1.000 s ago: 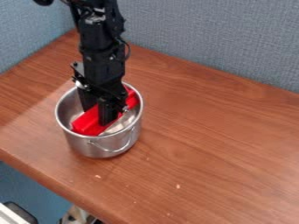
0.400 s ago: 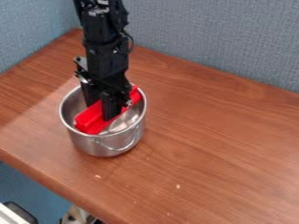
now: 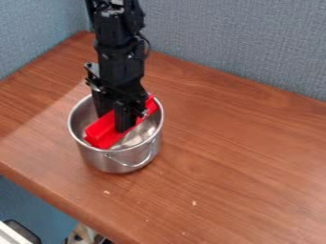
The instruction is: Move the red object from the metal pot to the table
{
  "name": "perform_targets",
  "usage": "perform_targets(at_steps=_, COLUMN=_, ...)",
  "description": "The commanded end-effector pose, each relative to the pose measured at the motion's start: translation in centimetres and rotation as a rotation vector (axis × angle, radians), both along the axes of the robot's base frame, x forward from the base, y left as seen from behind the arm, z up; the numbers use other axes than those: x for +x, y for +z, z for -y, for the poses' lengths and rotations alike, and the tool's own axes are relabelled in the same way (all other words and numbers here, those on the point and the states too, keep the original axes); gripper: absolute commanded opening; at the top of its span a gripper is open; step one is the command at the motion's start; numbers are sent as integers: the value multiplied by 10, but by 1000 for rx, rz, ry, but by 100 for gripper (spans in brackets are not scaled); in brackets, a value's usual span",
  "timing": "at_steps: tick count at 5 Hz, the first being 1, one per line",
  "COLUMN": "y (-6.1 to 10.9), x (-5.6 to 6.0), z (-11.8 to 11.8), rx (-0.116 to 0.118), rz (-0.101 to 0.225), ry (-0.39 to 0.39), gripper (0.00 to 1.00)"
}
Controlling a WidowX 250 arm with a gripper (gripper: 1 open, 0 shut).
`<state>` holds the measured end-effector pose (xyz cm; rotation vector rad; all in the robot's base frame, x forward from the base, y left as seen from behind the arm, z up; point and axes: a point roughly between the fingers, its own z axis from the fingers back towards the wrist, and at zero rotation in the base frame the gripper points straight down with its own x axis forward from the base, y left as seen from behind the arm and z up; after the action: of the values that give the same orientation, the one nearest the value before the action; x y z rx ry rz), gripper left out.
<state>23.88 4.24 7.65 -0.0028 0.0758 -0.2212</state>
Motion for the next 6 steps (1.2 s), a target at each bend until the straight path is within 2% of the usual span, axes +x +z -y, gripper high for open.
perform_targets(at_steps=1, y=22, x=10, z=4, rx=4, rz=71, ry=-12, gripper=0)
perform_targets(at_steps=4, y=30, x=12, z=12, rx=-18, rz=64, ry=-7, gripper=0)
perform_targets(at_steps=6, y=36, x=12, z=14, rx=-23, rz=69, ry=12, gripper=0)
